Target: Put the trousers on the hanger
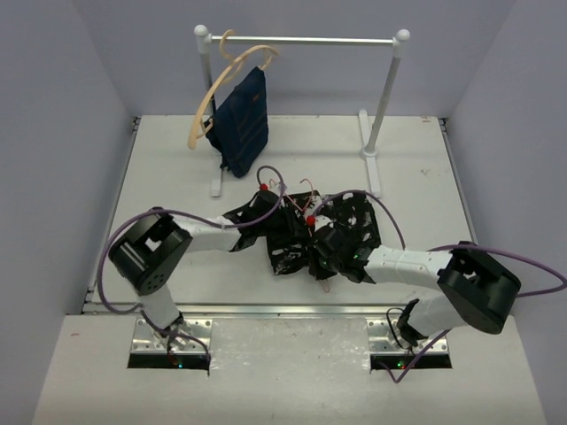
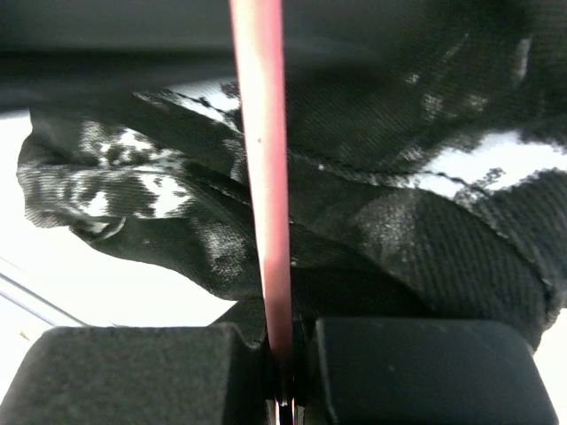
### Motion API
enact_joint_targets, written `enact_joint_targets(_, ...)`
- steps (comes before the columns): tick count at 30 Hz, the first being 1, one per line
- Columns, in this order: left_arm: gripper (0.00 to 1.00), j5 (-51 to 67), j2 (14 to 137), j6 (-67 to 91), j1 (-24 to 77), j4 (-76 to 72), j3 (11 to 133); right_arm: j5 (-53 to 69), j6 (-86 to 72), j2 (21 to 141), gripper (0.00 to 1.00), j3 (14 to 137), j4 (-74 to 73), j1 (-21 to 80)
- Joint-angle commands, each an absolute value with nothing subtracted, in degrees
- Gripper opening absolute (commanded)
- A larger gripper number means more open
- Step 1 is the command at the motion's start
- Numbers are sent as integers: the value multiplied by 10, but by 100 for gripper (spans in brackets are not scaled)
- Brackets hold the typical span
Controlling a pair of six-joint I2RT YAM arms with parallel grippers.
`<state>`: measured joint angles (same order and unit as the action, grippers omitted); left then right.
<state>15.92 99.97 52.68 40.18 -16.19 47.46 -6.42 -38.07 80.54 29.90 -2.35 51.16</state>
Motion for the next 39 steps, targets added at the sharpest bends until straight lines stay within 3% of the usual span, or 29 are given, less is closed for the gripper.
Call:
enact_joint_targets(1,37,-34,830,513,399,-20,446,-94,-401,804,0,288,-4,514)
enact_joint_targets(5,44,-61,783,514,396,7,444,-98,-402,811,0,296,-4,515)
enact_joint_targets(11,54,-73,810,528,372,21,484,-91,-397,825,0,307,10,520)
enact_joint_targets(19,56,-34,914,556,344,-25,558,-72,-362,842,0,312,47,542)
enact_joint_targets(30,57,-28,910,582,342,-56,544,-91,-348,878,0,342,42,559)
enact_joint_targets(33,47,-7,927,587,343,-64,554,-99,-333,883,0,351,38,573)
enact_joint_targets(37,18,36,971,592,341,-69,564,-115,-321,883,1,361,28,583)
enact_joint_targets(39,1,53,970,593,336,-80,550,-113,-313,876,22,357,26,584)
